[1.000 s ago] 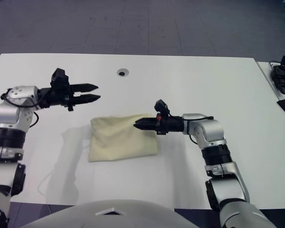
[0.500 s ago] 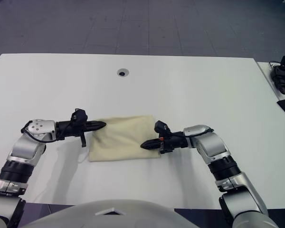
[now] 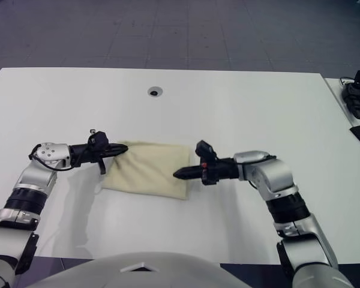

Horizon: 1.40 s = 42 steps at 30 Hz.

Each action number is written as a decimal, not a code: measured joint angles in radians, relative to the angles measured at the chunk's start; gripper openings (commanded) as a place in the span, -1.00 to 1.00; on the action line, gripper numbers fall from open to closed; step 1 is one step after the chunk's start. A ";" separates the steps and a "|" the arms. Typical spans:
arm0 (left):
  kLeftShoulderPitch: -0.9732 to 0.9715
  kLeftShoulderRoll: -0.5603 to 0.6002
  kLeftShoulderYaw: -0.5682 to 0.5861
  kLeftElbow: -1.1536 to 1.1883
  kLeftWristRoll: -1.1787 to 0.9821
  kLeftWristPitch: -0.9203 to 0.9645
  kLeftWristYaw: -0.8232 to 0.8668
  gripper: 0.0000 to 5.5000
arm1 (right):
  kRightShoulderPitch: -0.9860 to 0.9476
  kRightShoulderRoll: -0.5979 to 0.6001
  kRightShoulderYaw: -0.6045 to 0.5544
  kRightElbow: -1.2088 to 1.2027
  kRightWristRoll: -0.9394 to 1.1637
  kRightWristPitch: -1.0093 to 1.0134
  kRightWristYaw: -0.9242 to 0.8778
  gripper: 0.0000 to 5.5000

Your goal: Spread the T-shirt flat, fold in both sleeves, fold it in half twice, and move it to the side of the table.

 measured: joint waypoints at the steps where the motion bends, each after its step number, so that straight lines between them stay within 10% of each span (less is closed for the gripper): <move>1: -0.008 -0.018 0.016 -0.002 -0.023 0.015 0.007 -0.59 | -0.042 0.023 -0.017 0.029 0.015 0.009 -0.016 -1.00; 11: -0.246 -0.049 0.243 0.036 -0.101 0.085 0.255 0.01 | -0.279 0.235 0.136 0.604 -0.230 -0.140 -0.134 -1.00; 24: -0.111 -0.079 0.320 -0.246 -0.124 0.141 0.458 0.81 | -0.406 0.069 -0.148 1.098 -0.293 -0.367 -0.399 -1.00; 33: -0.079 -0.102 0.320 -0.279 -0.125 0.151 0.483 0.96 | -0.238 0.098 -0.247 0.720 -0.116 -0.297 -0.137 -1.00; 42: -0.042 -0.134 0.328 -0.331 -0.129 0.147 0.517 0.96 | 0.024 0.033 0.081 0.159 -0.052 -0.008 0.064 -1.00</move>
